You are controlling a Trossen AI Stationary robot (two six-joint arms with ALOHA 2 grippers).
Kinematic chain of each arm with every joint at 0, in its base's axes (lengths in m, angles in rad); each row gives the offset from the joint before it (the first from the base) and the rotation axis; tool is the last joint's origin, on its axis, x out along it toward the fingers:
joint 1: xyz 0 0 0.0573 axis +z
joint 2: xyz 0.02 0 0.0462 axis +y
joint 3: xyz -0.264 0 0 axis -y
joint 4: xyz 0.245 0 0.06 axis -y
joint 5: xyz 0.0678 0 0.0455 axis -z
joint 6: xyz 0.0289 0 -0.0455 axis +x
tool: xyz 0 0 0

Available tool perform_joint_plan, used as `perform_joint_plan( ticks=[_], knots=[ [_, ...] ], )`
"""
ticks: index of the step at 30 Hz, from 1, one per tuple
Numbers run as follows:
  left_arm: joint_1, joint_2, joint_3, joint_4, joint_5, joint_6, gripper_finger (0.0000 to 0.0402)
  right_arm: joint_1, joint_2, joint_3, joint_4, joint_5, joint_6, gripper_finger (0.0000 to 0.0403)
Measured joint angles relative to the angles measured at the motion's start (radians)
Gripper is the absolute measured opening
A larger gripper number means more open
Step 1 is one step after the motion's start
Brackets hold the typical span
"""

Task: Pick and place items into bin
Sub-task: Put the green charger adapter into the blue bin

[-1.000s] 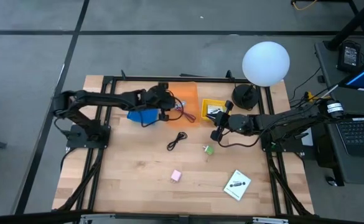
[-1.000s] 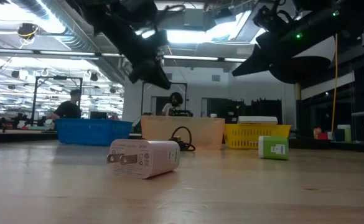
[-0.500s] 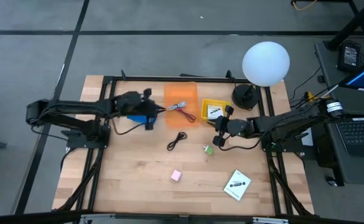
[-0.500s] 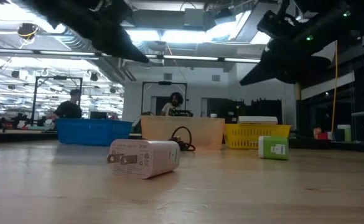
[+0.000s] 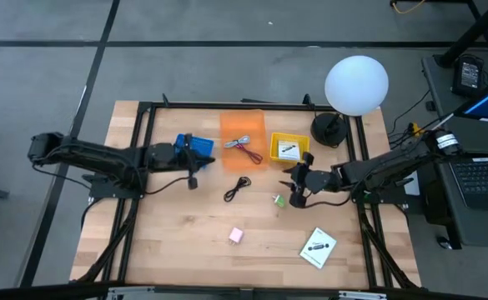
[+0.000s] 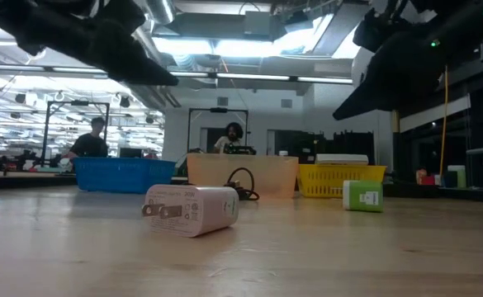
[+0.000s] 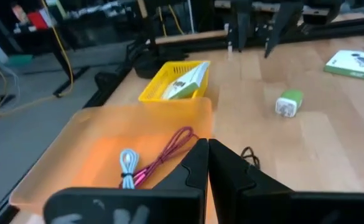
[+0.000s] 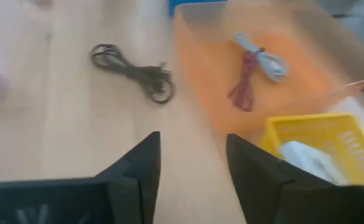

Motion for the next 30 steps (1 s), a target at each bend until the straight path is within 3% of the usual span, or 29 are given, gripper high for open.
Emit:
perform_joint_plan(
  ticks=[9, 17, 30],
  knots=[
    [-0.089, 0.0, -0.012, 0.064, -0.098, 0.069, 0.0008, 0.078, 0.0, 0.1, -0.148, -0.025, 0.072, 0.0215],
    [-0.092, 0.0, -0.012, 0.066, -0.15, 0.071, 0.0008, 0.094, 0.0, 0.153, -0.298, -0.05, 0.245, 0.0218],
    [-0.092, 0.001, -0.012, 0.066, -0.152, 0.088, 0.0009, 0.1, 0.005, 0.153, -0.303, -0.089, 0.329, 0.0218]
  ],
)
